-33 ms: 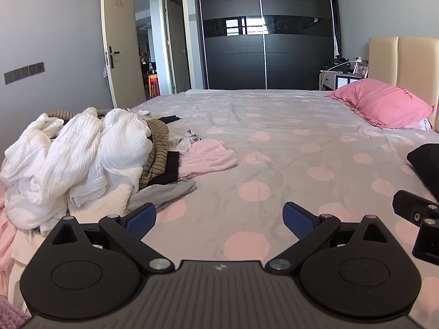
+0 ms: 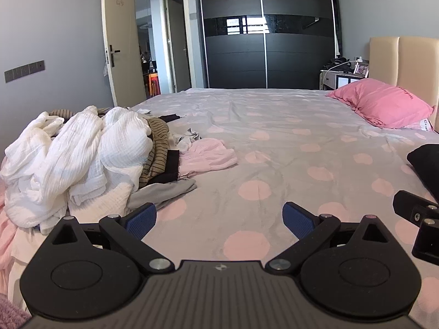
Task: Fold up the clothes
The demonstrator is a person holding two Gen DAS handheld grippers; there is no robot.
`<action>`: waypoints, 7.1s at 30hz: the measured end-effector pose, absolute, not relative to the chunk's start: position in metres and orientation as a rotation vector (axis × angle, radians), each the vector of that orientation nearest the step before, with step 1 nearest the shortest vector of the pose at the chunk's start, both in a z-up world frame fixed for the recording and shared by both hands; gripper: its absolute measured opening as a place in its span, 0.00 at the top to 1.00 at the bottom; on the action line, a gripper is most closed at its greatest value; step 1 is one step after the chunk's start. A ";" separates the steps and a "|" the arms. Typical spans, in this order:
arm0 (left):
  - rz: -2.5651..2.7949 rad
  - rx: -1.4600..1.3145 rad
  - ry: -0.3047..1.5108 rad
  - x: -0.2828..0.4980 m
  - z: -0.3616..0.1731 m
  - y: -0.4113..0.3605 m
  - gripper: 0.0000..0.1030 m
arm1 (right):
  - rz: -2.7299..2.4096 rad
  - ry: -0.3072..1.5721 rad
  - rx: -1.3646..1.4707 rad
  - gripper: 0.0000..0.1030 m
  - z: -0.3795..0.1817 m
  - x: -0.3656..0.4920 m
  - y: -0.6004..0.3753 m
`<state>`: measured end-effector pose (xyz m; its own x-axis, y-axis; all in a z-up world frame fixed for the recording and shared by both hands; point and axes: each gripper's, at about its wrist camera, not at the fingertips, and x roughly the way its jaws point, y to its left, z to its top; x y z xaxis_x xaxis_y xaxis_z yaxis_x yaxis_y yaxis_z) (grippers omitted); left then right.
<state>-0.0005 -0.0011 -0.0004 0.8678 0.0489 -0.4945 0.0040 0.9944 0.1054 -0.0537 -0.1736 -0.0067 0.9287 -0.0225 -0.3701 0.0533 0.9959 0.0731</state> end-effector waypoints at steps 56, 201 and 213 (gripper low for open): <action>-0.014 0.126 0.531 -0.005 -0.008 -0.012 0.07 | -0.026 0.412 0.057 0.00 -0.018 -0.058 -0.167; -0.398 0.251 0.858 -0.010 -0.025 0.048 0.49 | 0.201 0.705 0.015 0.10 -0.051 -0.033 -0.148; -0.319 0.238 0.916 0.003 -0.045 0.070 0.49 | 0.314 0.808 -0.053 0.18 -0.079 -0.005 -0.109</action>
<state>0.0030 0.0695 -0.0450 0.5674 -0.1683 -0.8061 0.3686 0.9272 0.0659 -0.0047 -0.1092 -0.0786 0.6473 0.2558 -0.7180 -0.2962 0.9524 0.0723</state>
